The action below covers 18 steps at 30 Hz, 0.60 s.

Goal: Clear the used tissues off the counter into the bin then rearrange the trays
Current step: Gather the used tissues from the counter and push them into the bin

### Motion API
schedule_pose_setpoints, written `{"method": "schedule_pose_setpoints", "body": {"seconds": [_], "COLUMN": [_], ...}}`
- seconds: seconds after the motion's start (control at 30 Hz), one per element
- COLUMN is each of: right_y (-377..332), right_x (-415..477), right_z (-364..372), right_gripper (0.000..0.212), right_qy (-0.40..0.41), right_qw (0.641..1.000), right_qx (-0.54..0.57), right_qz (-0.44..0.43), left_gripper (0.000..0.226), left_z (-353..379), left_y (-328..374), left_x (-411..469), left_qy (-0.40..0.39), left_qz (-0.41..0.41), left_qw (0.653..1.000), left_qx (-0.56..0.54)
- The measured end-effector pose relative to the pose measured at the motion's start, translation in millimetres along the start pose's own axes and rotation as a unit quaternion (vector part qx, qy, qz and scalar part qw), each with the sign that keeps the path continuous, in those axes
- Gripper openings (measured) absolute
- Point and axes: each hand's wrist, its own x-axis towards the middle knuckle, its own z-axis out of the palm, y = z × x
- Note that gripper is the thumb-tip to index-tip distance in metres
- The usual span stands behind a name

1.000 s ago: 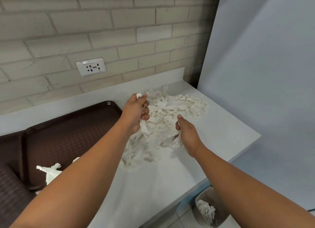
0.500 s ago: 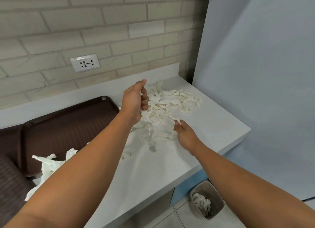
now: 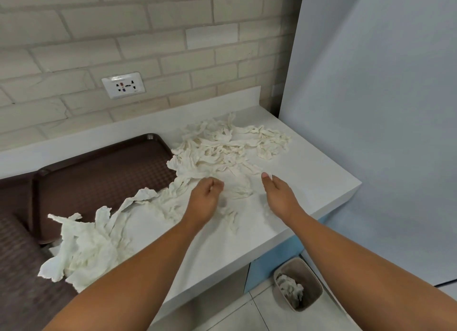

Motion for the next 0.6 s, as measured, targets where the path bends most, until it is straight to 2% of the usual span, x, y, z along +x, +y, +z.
{"method": "schedule_pose_setpoints", "body": {"seconds": [0.07, 0.1, 0.17, 0.23, 0.3, 0.47, 0.53, 0.6], "right_y": [6.7, 9.1, 14.1, 17.9, 23.2, 36.8, 41.0, 46.7], "right_x": [-2.0, -4.0, -5.8, -8.4, -8.0, -13.5, -18.0, -22.6], "right_z": [0.7, 0.6, -1.8, -6.5, -13.8, -34.6, -47.9, -62.7], "right_gripper": [0.071, 0.072, 0.056, 0.038, 0.028, 0.02, 0.021, 0.02], "right_qy": [-0.004, 0.0, -0.004, -0.011, -0.008, 0.03, 0.021, 0.014], "right_qw": [1.0, 0.999, 0.999, 0.997, 0.998, 0.998, 0.998, 0.999], "right_qx": [0.02, 0.024, 0.031, 0.037, 0.025, -0.044, -0.055, -0.044], "right_qz": [0.018, 0.027, 0.039, 0.063, 0.061, 0.019, 0.021, 0.027], "left_gripper": [0.008, 0.016, 0.039, 0.055, 0.057, 0.034, 0.026, 0.035], "left_z": [6.0, 9.2, 15.4, 22.6, 30.1, 45.3, 48.6, 54.8], "left_y": [-23.7, -33.8, -51.9, -61.8, -63.4, -68.6, -57.6, -31.5], "left_x": [-15.1, -20.9, -28.8, -35.0, -38.0, -35.3, -31.0, -28.2], "left_qy": [-0.047, -0.078, -0.124, -0.129, -0.106, -0.099, -0.109, -0.127], "left_qz": [0.069, 0.093, 0.113, 0.129, 0.142, 0.19, 0.15, 0.071], "left_qw": [0.99, 0.977, 0.94, 0.915, 0.906, 0.886, 0.897, 0.909], "left_qx": [0.109, 0.175, 0.297, 0.359, 0.383, 0.412, 0.402, 0.391]}}
